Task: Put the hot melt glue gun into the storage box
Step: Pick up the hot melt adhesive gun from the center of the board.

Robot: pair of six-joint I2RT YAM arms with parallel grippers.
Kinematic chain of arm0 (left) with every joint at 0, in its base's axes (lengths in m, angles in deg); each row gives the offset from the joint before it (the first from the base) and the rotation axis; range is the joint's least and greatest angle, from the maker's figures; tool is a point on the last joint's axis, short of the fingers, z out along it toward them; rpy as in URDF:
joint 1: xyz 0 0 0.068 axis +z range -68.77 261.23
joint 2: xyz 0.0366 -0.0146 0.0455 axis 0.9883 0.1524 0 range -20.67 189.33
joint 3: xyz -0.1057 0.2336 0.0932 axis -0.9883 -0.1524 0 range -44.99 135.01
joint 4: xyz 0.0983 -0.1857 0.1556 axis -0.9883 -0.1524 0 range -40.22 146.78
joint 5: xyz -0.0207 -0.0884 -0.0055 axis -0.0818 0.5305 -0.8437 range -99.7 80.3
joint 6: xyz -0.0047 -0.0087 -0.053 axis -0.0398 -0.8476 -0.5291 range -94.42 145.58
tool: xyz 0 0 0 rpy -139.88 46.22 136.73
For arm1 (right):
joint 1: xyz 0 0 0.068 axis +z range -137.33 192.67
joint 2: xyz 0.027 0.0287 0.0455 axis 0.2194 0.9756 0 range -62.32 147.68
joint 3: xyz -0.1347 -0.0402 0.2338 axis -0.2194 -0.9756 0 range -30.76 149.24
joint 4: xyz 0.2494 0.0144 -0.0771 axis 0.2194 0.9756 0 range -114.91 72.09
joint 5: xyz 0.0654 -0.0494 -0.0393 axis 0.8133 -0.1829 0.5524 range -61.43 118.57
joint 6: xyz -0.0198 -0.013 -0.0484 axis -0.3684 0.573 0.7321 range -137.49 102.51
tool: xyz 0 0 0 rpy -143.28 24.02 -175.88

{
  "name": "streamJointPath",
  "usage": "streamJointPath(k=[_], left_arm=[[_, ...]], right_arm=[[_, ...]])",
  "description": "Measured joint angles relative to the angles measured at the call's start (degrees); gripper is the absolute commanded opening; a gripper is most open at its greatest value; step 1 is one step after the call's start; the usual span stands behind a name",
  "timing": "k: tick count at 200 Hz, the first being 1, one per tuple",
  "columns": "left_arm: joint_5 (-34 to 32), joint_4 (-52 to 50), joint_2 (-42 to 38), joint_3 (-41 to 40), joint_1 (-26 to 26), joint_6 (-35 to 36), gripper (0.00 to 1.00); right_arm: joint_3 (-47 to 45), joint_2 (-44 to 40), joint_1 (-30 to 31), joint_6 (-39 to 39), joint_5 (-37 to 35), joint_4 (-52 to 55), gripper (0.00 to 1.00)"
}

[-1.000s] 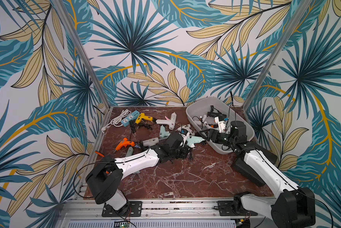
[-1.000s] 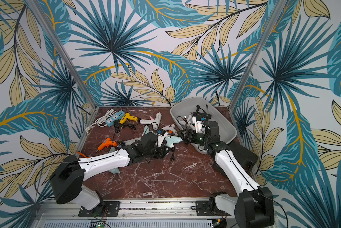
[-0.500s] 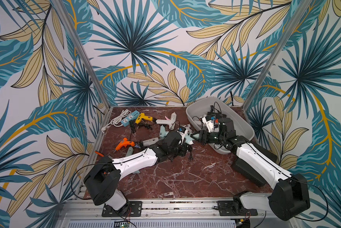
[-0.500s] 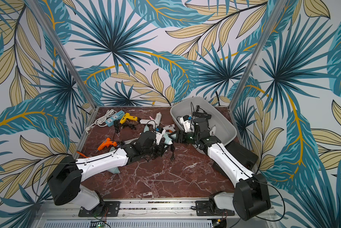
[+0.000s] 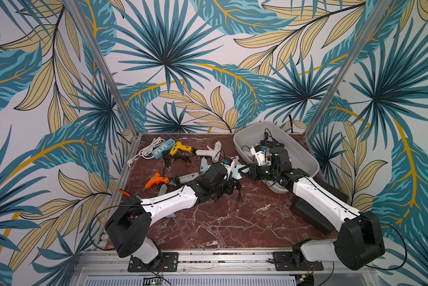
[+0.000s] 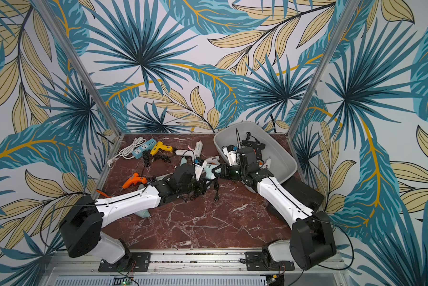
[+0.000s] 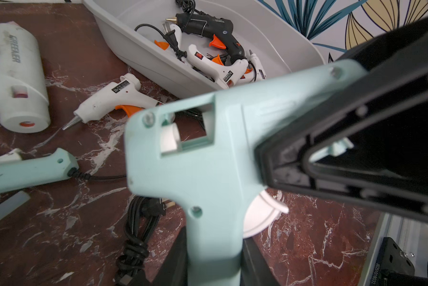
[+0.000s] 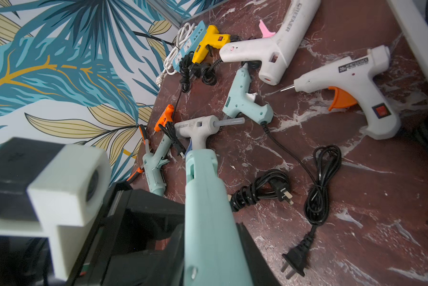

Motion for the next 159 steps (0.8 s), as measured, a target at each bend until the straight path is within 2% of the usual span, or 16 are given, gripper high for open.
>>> streamJointPath(k=[10, 24, 31, 42, 58, 63, 76, 85, 124, 159], left_arm=[[0.0, 0.22, -0.02, -0.04, 0.07, -0.04, 0.01], [0.13, 0.39, -0.02, -0.07, 0.07, -0.15, 0.07], [0.2, 0.42, -0.02, -0.07, 0.11, -0.15, 0.13], [0.39, 0.55, -0.02, -0.07, 0.15, -0.24, 0.3], [0.55, 0.76, -0.07, -0.07, 0.15, -0.35, 0.42], [0.57, 0.92, -0.11, -0.07, 0.15, -0.17, 0.51], [0.63, 1.2, -0.7, -0.07, 0.15, -0.35, 0.83], [0.66, 1.42, -1.4, -0.13, 0.15, -0.61, 0.99], [-0.55, 4.57, -8.87, -3.98, 0.15, -1.46, 1.0], [-4.09, 8.66, -17.03, -9.42, 0.15, -1.73, 1.0]], right_arm=[[0.07, -0.04, 0.13, -0.02, -0.02, -0.26, 0.16], [0.07, -0.04, 0.13, -0.09, 0.02, -0.33, 0.09], [0.07, -0.04, 0.13, -0.09, 0.02, -0.37, 0.06], [0.09, -0.09, 0.13, -0.07, 0.02, -0.37, 0.02], [0.17, -0.39, 0.13, 0.13, -0.37, -0.22, 0.0], [0.24, -0.55, 0.17, 0.26, -1.09, -0.04, 0.0], [0.74, -1.14, 0.17, 0.74, -2.8, 1.38, 0.0], [1.36, -1.73, 0.13, 1.25, -4.46, 2.8, 0.0], [6.99, -5.31, 0.13, 5.16, -13.64, 9.97, 0.0], [17.25, -6.93, 0.13, 10.19, -25.33, 17.05, 0.0]])
